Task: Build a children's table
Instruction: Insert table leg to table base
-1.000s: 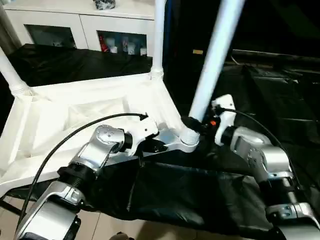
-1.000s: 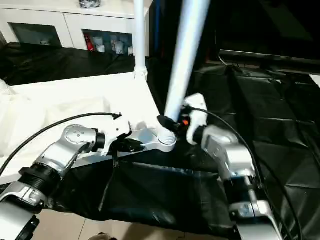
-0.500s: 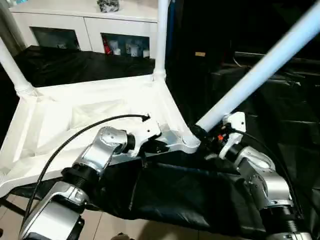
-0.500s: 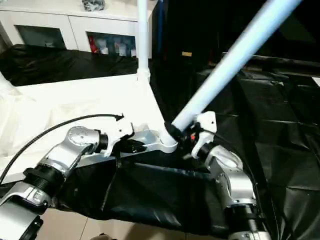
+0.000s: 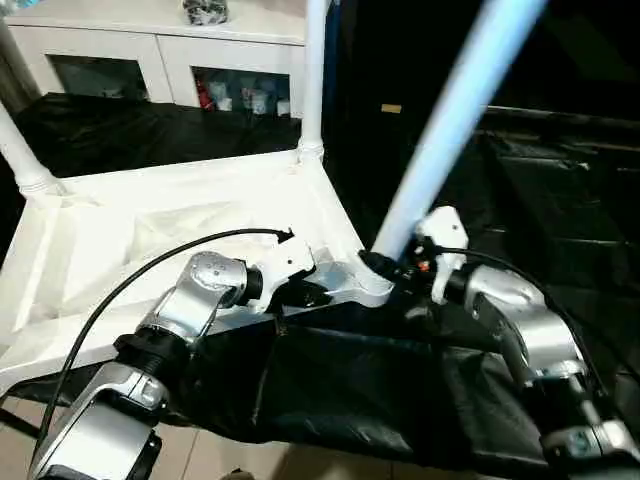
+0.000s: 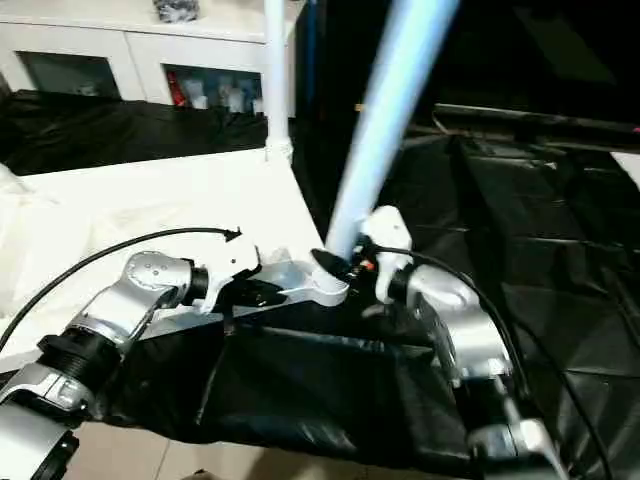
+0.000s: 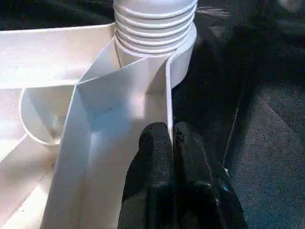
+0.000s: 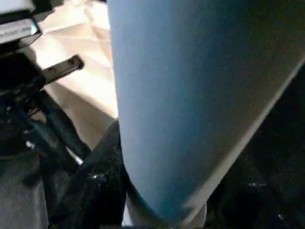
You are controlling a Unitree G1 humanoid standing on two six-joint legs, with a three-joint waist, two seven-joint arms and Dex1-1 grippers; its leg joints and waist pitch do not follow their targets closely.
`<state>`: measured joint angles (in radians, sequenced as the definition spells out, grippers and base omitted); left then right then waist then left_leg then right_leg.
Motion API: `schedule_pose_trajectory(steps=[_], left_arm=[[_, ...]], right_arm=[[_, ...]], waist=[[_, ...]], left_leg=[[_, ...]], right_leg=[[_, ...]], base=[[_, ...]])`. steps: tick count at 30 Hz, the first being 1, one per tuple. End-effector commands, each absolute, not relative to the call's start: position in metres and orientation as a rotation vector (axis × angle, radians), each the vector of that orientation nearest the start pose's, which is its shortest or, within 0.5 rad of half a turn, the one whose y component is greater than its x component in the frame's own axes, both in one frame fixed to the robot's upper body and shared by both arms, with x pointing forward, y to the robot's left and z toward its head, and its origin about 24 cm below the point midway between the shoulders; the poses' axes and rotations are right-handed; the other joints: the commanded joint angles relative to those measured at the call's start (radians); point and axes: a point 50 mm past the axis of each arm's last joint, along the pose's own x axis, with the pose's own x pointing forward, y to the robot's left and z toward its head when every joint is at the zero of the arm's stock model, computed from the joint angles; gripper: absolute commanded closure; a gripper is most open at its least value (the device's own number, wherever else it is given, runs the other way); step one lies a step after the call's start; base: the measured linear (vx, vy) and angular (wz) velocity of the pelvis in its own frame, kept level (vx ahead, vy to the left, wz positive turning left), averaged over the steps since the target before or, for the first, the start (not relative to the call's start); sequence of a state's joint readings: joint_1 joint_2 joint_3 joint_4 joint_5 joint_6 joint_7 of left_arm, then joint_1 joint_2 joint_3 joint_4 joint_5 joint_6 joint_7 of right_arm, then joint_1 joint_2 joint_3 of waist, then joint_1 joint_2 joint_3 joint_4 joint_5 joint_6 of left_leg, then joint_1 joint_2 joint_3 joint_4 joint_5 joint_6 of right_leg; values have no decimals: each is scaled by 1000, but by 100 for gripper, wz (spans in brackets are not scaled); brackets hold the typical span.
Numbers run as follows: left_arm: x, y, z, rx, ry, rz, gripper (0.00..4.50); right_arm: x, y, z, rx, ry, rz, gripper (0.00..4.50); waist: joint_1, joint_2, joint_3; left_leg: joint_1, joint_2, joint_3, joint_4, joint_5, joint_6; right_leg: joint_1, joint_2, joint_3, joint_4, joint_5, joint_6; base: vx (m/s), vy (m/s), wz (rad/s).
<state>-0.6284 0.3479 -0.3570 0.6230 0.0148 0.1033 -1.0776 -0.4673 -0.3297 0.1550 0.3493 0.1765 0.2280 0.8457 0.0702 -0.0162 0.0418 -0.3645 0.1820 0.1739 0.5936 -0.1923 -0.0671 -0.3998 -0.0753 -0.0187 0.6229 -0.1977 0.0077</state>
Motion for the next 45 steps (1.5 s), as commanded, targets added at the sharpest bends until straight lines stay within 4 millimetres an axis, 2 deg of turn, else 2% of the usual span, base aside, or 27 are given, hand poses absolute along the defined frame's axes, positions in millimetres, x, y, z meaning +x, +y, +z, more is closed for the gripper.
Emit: schedule_pose_trajectory(steps=[1,9,10,11,12,15,16,20,23,25,26,27,30,33,34,36,37,40,41,43,44,45], left_arm=[[318,120,45,478,470,-1308,450],[309,121,49,501,481,-1482,450],[308,121,50,505,484,-1502,450],[308,122,51,510,489,-1519,450],[308,122,51,510,489,-1519,450],[312,127,54,543,510,-1523,450],[312,127,54,543,510,-1523,450],[320,129,57,544,496,-1450,450],[329,128,59,525,473,-1335,450],[330,127,59,518,465,-1322,450],[331,126,60,501,458,-1302,450],[331,125,60,496,456,-1300,450],[330,125,58,497,458,-1307,450],[329,125,57,497,461,-1310,450],[329,125,56,496,464,-1309,450],[329,125,56,496,465,-1308,450],[329,124,56,496,466,-1307,450],[330,124,56,494,467,-1298,450],[332,124,57,485,468,-1272,450],[336,122,60,469,463,-1220,450],[338,121,61,463,459,-1199,450],[341,119,62,461,456,-1171,450]], right_arm=[[298,-130,32,-139,426,1073,263],[287,-131,30,-109,444,1265,263],[285,-131,30,-103,451,1292,263],[283,-132,29,-101,461,1323,263],[283,-132,29,-101,461,1323,263],[277,-134,27,-104,491,1412,263],[277,-134,27,-104,491,1412,263],[277,-134,25,-112,485,1416,263],[280,-131,24,-102,455,1363,263],[282,-131,23,-103,444,1338,263],[285,-131,23,-107,425,1305,263],[285,-130,23,-103,420,1303,263],[283,-130,22,-101,419,1312,263],[281,-129,22,-103,418,1317,263],[281,-129,21,-107,420,1319,263],[281,-130,21,-112,421,1312,263],[283,-130,20,-116,421,1297,263],[288,-131,19,-129,415,1241,263],[300,-133,17,-153,406,1094,263],[313,-135,15,-154,401,936,263],[316,-135,15,-144,402,886,263],[320,-136,14,-124,407,832,263]], waist=[[2,0,-47],[6,1,-51],[8,5,-51],[10,10,-51],[11,7,-50],[18,9,-46],[20,9,-44],[21,7,-42],[23,4,-38],[22,4,-35],[18,1,-33],[18,1,-33],[14,1,-30],[13,2,-32],[13,2,-37],[14,2,-38],[14,1,-37],[14,0,-37],[11,-3,-36],[0,-2,-34],[-8,-4,-38],[-10,-7,-39]], left_leg=[[8,40,-11,-82,-261,2],[11,44,-11,-85,-258,16],[12,44,-12,-86,-261,15],[14,45,-12,-86,-270,12],[15,46,-10,-87,-280,11],[18,47,-10,-91,-310,3],[22,48,-10,-93,-334,-3],[29,48,-15,-98,-380,-21],[34,49,-16,-98,-404,-22],[33,48,-20,-100,-425,-26],[31,46,-24,-101,-451,-31],[31,46,-24,-101,-451,-31],[34,46,-34,-104,-496,-32],[36,47,-35,-107,-499,-29],[31,49,-33,-113,-465,-25],[25,50,-29,-115,-432,-20],[25,49,-27,-115,-432,-19],[27,48,-25,-113,-435,-18],[26,47,-25,-112,-435,-22],[22,42,-30,-113,-445,-43],[17,40,-36,-114,-442,-49],[13,41,-37,-115,-433,-48]], right_leg=[[36,-58,31,-88,-242,-204],[41,-58,28,-80,-143,-245],[41,-58,28,-80,-143,-247],[40,-59,28,-81,-150,-249],[40,-58,28,-82,-154,-252],[39,-58,28,-86,-195,-247],[37,-60,28,-90,-231,-244],[34,-66,31,-100,-335,-219],[26,-67,33,-108,-398,-205],[25,-69,33,-112,-457,-188],[21,-72,30,-120,-533,-161],[21,-72,30,-120,-533,-161],[13,-75,27,-134,-663,-102],[12,-75,28,-138,-651,-98],[20,-72,27,-132,-563,-118],[23,-68,29,-124,-468,-146],[23,-67,30,-123,-456,-152],[23,-70,32,-123,-457,-165],[19,-73,32,-122,-476,-165],[18,-73,28,-123,-538,-149],[27,-74,22,-125,-571,-125],[29,-75,23,-125,-566,-118]], base=[[0,0,0],[0,0,0],[0,0,0],[0,0,0],[0,0,0],[0,0,0],[0,0,0],[0,0,0],[0,0,0],[0,0,0],[0,0,0],[0,0,0],[0,0,0],[0,0,0],[0,0,0],[0,0,0],[0,0,0],[0,0,0],[0,0,0],[0,0,0],[0,0,0],[0,0,0]])
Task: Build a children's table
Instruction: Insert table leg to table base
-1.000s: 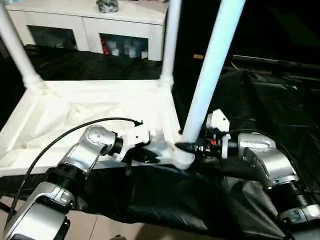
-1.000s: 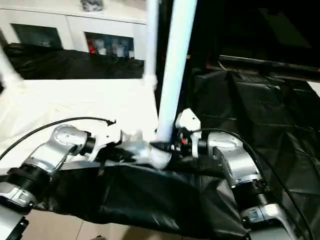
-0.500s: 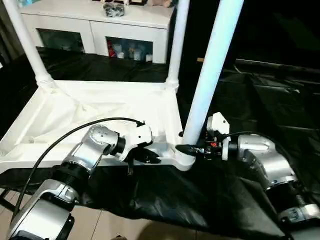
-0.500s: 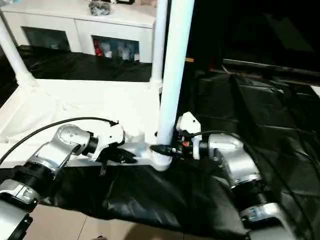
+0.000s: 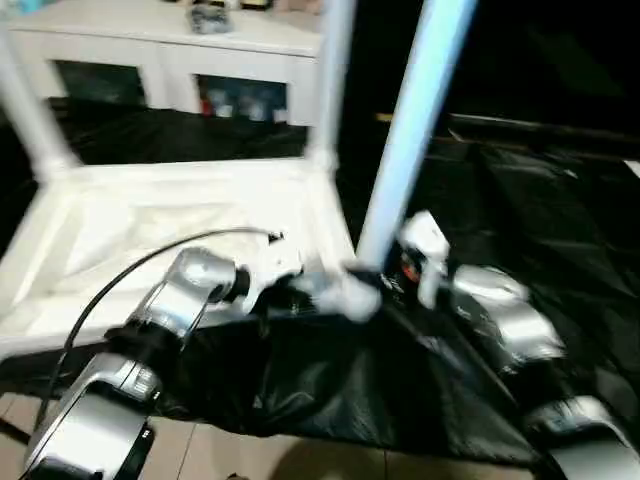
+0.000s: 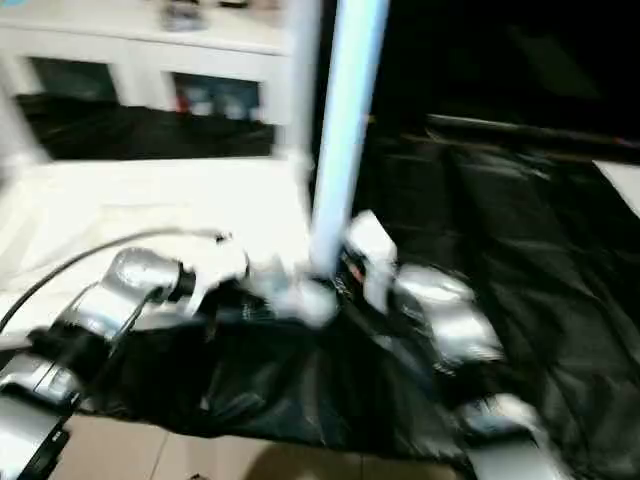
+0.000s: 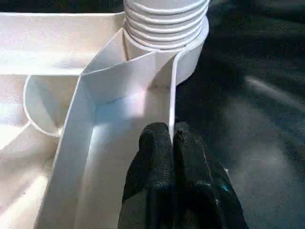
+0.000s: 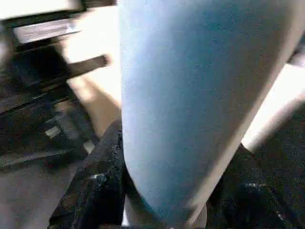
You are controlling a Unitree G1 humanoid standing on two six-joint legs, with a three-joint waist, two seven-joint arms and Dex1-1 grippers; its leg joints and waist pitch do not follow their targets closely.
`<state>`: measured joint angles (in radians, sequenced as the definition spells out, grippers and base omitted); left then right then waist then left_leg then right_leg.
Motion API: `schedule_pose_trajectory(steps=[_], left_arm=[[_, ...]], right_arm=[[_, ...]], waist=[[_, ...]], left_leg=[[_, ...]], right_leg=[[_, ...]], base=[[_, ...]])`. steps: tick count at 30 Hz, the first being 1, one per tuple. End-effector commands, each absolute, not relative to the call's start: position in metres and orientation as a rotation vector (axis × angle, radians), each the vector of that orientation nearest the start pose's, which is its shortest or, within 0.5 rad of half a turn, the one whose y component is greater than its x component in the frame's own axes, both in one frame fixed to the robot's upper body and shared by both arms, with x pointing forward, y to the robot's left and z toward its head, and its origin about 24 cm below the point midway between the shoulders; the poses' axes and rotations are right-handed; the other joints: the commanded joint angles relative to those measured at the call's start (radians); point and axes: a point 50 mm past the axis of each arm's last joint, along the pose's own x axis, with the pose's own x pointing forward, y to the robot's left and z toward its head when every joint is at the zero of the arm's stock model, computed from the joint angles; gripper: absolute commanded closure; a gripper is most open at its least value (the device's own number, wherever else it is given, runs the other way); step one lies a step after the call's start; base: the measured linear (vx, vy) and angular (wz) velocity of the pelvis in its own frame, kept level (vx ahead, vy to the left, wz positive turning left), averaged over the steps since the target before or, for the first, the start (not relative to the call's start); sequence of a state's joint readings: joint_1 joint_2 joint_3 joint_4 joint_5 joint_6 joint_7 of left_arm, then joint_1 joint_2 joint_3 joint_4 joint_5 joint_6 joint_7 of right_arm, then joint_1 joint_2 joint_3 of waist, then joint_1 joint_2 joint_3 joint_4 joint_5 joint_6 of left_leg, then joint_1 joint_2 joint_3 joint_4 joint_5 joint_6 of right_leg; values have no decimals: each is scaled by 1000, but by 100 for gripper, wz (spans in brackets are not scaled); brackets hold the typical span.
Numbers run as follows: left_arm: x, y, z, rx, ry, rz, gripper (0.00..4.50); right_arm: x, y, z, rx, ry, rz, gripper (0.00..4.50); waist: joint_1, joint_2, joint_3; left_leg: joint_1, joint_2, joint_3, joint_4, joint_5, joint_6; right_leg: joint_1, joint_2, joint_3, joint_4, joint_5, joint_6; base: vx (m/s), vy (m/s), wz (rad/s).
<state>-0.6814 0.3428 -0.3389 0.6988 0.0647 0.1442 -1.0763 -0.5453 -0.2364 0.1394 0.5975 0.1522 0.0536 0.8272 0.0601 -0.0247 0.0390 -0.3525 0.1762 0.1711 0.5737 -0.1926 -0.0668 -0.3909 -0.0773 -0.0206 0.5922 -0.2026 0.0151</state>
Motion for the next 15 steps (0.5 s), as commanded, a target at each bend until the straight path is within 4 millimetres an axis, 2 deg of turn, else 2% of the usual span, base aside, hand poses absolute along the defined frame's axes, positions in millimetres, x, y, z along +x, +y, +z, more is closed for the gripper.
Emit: schedule_pose_trajectory(steps=[1,2,3,4,5,7,8,9,10,15], left_arm=[[345,116,65,460,448,-1117,450],[346,115,66,459,446,-1107,450],[352,107,71,433,429,-1026,450],[352,107,71,433,429,-1026,450],[353,95,74,404,412,-994,450],[352,78,77,374,394,-980,450],[350,69,76,385,389,-977,450],[349,65,75,402,384,-973,450],[349,61,73,414,382,-967,450],[349,61,71,415,392,-952,450]], right_arm=[[324,-135,13,-109,410,769,263],[325,-135,13,-106,412,758,263],[332,-133,10,-75,431,649,263],[332,-133,10,-75,431,649,263],[336,-129,6,-51,455,578,263],[339,-123,2,-32,484,512,263],[341,-118,1,-23,491,496,263],[341,-114,1,-18,490,498,263],[341,-109,1,-13,489,506,263],[341,-101,1,-18,493,538,263]], waist=[[-4,6,-36],[-7,6,-36],[-7,7,-38],[-10,6,-39],[-7,6,-42],[-10,6,-41],[-8,2,-42],[-8,5,-43],[-7,3,-43],[-3,3,-49]], left_leg=[[4,47,-32,-94,-425,-47],[8,47,-30,-92,-430,-44],[9,47,-25,-89,-421,-40],[7,45,-25,-88,-411,-41],[2,44,-20,-85,-363,-33],[-1,43,-18,-86,-346,-28],[-1,44,-16,-83,-333,-22],[0,45,-15,-83,-327,-19],[-4,44,-14,-83,-314,-11],[-4,44,-9,-78,-256,15]], right_leg=[[14,-71,26,-94,-531,-134],[10,-68,27,-95,-511,-143],[9,-67,30,-92,-476,-157],[9,-65,30,-89,-455,-166],[14,-63,30,-85,-382,-186],[17,-64,30,-83,-367,-195],[17,-63,29,-85,-354,-198],[17,-63,30,-82,-337,-202],[21,-60,29,-80,-308,-203],[28,-57,28,-69,-175,-230]], base=[[0,0,0],[0,0,0],[0,0,0],[0,0,0],[0,0,0],[0,0,0],[0,0,0],[0,0,0],[0,0,0],[43,-3,1]])
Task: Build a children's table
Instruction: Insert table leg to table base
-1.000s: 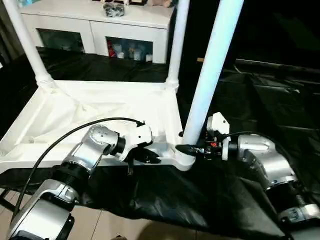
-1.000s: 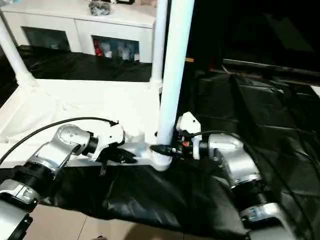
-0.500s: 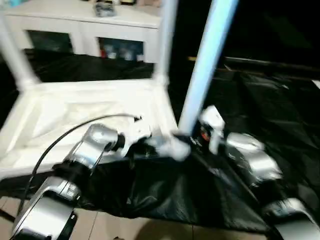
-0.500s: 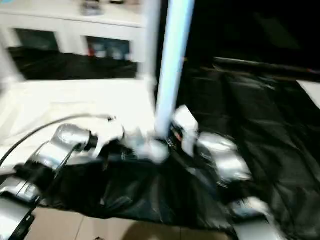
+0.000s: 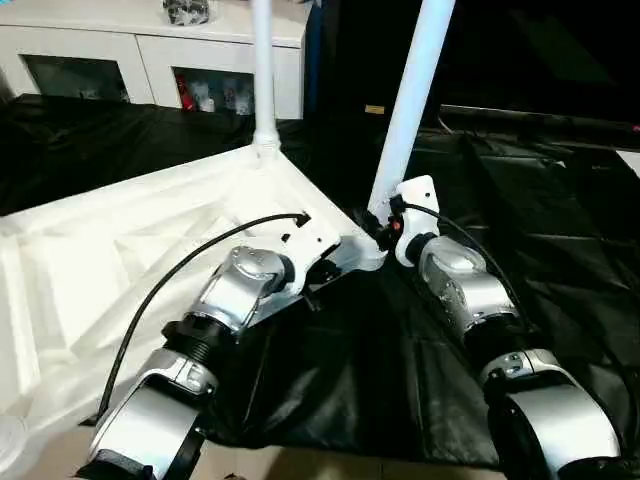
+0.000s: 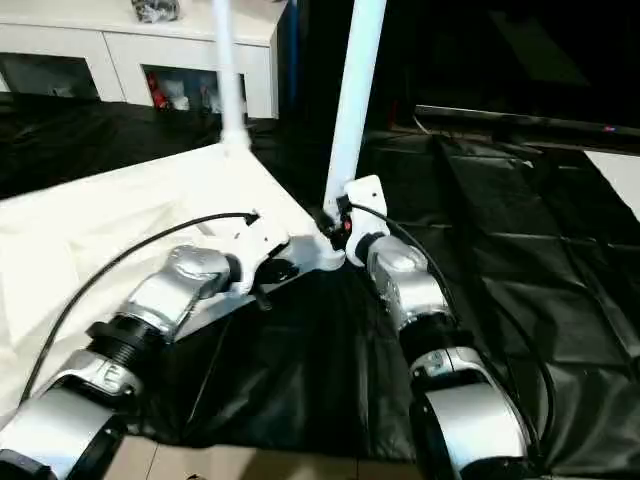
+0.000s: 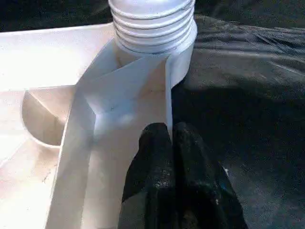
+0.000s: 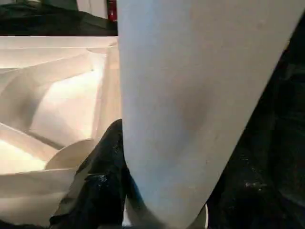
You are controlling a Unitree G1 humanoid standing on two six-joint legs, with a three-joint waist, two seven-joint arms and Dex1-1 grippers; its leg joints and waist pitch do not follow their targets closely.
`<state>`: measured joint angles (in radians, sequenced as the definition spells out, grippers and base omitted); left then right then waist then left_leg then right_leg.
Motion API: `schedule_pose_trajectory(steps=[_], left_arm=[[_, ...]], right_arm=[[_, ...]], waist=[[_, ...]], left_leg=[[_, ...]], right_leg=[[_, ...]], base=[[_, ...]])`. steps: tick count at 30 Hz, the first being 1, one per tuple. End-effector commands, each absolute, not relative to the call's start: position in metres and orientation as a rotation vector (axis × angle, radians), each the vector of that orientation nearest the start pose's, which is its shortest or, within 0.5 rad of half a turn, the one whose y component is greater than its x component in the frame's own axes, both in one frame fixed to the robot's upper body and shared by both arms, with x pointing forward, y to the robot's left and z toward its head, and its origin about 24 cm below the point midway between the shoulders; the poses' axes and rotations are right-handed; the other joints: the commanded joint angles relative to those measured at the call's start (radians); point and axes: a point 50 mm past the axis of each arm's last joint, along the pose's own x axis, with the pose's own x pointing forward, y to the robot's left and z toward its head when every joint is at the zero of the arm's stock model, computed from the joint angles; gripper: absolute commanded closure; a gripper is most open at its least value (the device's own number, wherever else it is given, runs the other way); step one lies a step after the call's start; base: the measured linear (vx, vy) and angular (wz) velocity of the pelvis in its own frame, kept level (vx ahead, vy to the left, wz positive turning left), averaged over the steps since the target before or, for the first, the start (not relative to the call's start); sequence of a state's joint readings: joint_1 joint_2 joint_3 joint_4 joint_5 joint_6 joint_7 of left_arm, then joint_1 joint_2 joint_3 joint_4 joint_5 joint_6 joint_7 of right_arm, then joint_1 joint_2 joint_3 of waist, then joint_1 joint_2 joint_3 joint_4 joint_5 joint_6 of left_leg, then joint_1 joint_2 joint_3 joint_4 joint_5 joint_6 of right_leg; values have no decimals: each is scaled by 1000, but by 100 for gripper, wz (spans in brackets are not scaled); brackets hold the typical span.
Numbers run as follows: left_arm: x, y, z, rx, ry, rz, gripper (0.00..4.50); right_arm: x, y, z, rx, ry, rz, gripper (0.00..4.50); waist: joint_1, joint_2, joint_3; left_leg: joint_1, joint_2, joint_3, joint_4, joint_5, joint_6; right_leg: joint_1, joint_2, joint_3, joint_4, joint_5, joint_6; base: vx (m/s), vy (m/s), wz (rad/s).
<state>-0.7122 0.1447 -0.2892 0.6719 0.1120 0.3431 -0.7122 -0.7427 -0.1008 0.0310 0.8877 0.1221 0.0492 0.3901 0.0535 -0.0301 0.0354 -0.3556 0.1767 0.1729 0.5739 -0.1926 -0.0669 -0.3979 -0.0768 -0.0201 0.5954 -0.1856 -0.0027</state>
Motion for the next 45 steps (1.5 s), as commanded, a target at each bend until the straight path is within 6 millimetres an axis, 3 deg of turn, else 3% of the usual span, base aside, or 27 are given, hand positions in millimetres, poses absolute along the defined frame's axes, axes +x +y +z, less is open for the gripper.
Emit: schedule_pose_trajectory(steps=[1,4,8,10,13,14,23,25,28,29,30,33,38,45], left_arm=[[349,61,71,415,392,-952,450],[351,67,72,433,399,-924,450],[352,71,72,442,401,-912,450],[352,71,72,443,401,-914,450],[352,71,72,447,397,-920,450],[352,72,72,450,393,-924,450],[351,83,71,470,378,-951,450],[350,85,72,470,377,-973,450],[345,90,71,486,381,-1051,450],[344,92,70,492,384,-1065,450],[343,94,69,495,392,-1088,450],[339,98,68,501,402,-1149,450],[329,102,67,493,419,-1286,450],[318,108,67,501,447,-1447,450]], right_arm=[[341,-101,1,-18,493,538,263],[342,-97,0,-38,495,555,263],[343,-96,3,-14,479,564,263],[343,-96,4,-3,473,569,207],[346,-95,9,13,436,592,189],[347,-93,13,14,405,632,167],[349,-98,31,39,301,749,89],[348,-101,34,23,284,781,89],[344,-111,39,-14,256,881,89],[342,-113,39,-28,252,905,89],[339,-116,39,-48,258,946,89],[333,-123,36,-77,283,1007,89],[322,-130,32,-111,324,1112,89],[309,-134,31,-191,362,1247,89]], waist=[[3,8,-45],[1,10,-42],[-1,14,-39],[-1,12,-39],[0,14,-42],[2,11,-44],[5,16,-43],[6,20,-44],[9,21,-48],[13,27,-51],[13,25,-52],[17,25,-51],[20,25,-49],[45,27,-49]], left_leg=[[-1,43,-11,-78,-255,15],[-2,43,-12,-82,-281,10],[5,44,-15,-85,-344,-6],[5,43,-15,-85,-350,-6],[5,44,-13,-83,-327,1],[0,45,-13,-83,-291,5],[-2,45,-8,-78,-230,40],[0,47,-7,-76,-221,43],[0,49,-4,-71,-186,57],[3,52,-1,-64,-141,70],[0,51,2,-61,-116,80],[-2,51,1,-59,-100,91],[-1,55,2,-61,-120,82],[8,60,8,-59,-137,64]], right_leg=[[36,-56,27,-72,-188,-214],[35,-58,26,-75,-229,-213],[28,-59,28,-86,-330,-185],[27,-58,28,-87,-338,-180],[27,-58,29,-85,-297,-196],[35,-58,28,-77,-238,-209],[40,-60,25,-72,-178,-244],[40,-61,24,-71,-162,-250],[44,-59,21,-63,-84,-267],[44,-59,17,-55,0,-291],[48,-59,14,-49,45,-306],[52,-61,11,-45,57,-313],[52,-59,9,-45,25,-312],[43,-60,11,-46,-16,-306]], base=[[0,0,0],[0,0,0],[0,0,0],[0,0,0],[0,0,0],[0,0,0],[0,0,0],[0,0,0],[0,0,0],[0,0,0],[0,0,0],[0,0,0],[0,0,0],[0,0,0]])
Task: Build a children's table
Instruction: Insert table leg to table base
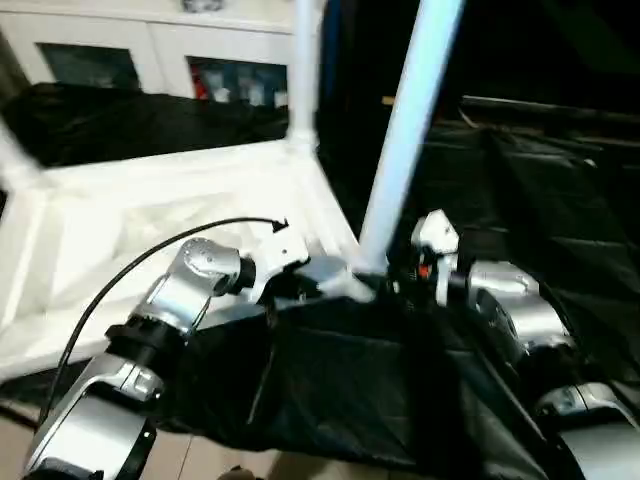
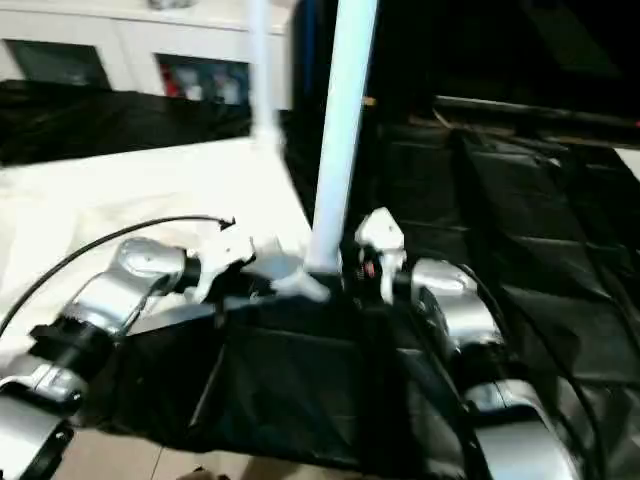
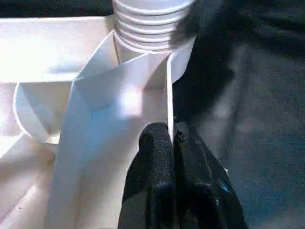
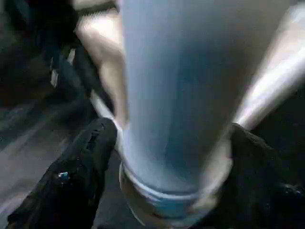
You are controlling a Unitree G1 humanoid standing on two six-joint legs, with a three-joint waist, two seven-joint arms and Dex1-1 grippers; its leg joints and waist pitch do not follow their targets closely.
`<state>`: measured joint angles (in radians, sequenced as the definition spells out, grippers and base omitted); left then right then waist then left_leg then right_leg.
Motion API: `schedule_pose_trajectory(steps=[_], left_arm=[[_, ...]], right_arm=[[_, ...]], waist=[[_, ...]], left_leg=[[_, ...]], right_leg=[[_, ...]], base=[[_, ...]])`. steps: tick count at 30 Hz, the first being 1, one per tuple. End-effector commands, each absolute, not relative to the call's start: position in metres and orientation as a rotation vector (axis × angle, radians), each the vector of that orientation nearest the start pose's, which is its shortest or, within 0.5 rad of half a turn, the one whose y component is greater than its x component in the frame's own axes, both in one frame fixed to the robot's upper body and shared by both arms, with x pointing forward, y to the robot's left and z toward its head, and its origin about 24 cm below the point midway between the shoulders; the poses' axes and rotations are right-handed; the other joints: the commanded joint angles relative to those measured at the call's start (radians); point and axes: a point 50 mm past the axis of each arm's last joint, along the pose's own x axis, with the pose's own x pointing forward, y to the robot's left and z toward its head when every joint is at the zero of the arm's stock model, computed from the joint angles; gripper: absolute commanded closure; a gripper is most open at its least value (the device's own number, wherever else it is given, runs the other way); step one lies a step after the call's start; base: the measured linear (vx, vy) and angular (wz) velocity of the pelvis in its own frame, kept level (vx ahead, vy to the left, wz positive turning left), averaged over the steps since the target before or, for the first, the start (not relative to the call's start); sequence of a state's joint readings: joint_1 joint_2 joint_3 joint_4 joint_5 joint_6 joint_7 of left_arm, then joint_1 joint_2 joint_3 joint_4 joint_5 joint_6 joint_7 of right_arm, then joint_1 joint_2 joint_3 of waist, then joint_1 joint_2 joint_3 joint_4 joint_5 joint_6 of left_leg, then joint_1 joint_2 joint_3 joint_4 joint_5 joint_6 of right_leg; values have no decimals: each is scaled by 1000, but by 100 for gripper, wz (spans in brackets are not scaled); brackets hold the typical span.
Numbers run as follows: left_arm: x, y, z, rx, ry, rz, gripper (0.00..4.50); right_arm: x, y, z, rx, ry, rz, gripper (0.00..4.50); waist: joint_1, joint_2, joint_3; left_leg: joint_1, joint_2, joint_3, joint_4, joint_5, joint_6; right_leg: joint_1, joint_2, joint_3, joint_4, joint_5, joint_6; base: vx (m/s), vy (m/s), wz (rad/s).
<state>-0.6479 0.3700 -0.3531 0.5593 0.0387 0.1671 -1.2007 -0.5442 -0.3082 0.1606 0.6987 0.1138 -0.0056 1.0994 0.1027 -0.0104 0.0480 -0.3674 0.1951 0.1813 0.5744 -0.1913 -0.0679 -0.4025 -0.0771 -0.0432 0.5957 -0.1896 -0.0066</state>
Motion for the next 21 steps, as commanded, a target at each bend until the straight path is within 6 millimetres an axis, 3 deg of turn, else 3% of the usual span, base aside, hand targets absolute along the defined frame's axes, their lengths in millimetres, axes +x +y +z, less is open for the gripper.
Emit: schedule_pose_trajectory(steps=[1,5,10,11,13,16,21], left_arm=[[317,109,67,504,449,-1456,450],[313,113,67,513,472,-1517,450],[313,115,67,515,478,-1530,450],[312,116,67,514,480,-1533,450],[312,116,67,515,481,-1534,450],[312,117,65,512,489,-1539,450],[311,117,63,499,496,-1539,450]], right_arm=[[309,-134,31,-197,361,1248,89],[306,-134,31,-222,376,1288,89],[303,-133,34,-187,374,1319,89],[302,-133,34,-181,377,1329,115],[301,-132,34,-176,380,1338,115],[298,-132,33,-166,386,1353,156],[294,-130,30,-126,394,1352,169]], waist=[[-1,6,-61],[-1,7,-58],[0,5,-61],[1,4,-62],[3,5,-62],[7,5,-62],[7,8,-60]], left_leg=[[16,41,-1,-61,-138,61],[15,41,-2,-64,-166,38],[16,39,0,-60,-139,43],[15,40,0,-59,-133,47],[14,40,0,-58,-127,50],[15,40,1,-58,-129,50],[20,44,5,-61,-179,25]], right_leg=[[51,-60,33,-45,-15,-296],[51,-61,34,-48,-71,-273],[51,-60,34,-43,-33,-275],[52,-60,34,-42,-28,-275],[51,-60,34,-41,-24,-275],[51,-61,33,-41,-28,-274],[46,-60,34,-47,-88,-263]], base=[[0,0,0],[0,0,0],[0,0,0],[0,0,0],[0,0,0],[0,0,0],[0,0,0]])
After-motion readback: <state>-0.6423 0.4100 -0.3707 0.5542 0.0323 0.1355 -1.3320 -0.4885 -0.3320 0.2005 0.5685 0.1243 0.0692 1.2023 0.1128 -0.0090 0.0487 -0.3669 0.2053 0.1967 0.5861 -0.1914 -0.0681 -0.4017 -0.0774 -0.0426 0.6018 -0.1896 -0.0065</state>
